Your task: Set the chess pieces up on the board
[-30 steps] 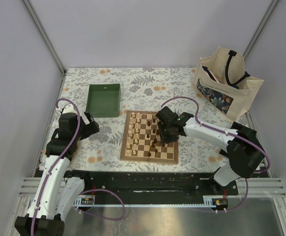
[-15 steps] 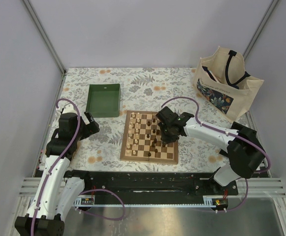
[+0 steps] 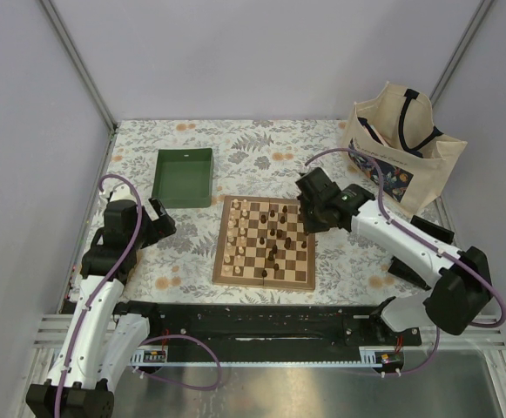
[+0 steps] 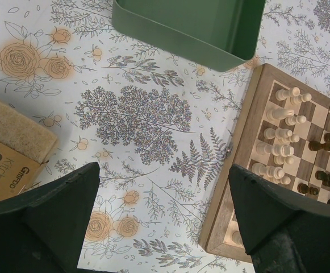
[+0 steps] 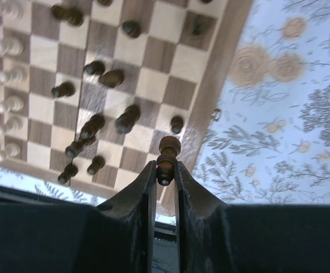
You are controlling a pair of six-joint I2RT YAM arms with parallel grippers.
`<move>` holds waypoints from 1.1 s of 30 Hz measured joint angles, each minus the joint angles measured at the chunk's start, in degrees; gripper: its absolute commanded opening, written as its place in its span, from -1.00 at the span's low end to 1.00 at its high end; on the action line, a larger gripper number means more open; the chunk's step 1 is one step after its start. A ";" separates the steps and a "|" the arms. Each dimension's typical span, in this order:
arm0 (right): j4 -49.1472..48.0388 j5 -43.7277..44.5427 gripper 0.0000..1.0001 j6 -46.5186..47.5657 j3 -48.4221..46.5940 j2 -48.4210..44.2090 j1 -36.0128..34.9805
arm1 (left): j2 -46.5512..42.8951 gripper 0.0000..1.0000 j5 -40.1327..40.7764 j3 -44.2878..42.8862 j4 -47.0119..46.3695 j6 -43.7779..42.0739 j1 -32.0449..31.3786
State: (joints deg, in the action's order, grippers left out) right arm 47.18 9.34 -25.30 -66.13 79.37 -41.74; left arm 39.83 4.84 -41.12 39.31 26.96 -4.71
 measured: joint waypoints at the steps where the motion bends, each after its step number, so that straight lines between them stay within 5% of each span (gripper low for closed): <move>1: 0.02 0.22 -0.71 0.28 -0.37 0.17 1.25 | -0.02 0.98 0.00 0.00 0.00 0.00 0.00; 10: -1.33 0.09 -0.71 2.51 -3.10 7.72 8.76 | -0.76 0.98 0.00 0.00 0.00 0.00 0.00; 33: -7.37 -4.33 -0.70 2.40 -3.74 17.35 9.11 | -0.33 0.98 -0.04 0.00 -0.04 -0.02 0.00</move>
State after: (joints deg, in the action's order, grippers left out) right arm 39.81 5.02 -22.90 -69.87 96.73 -32.62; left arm 39.51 4.80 -41.12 39.27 26.94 -4.71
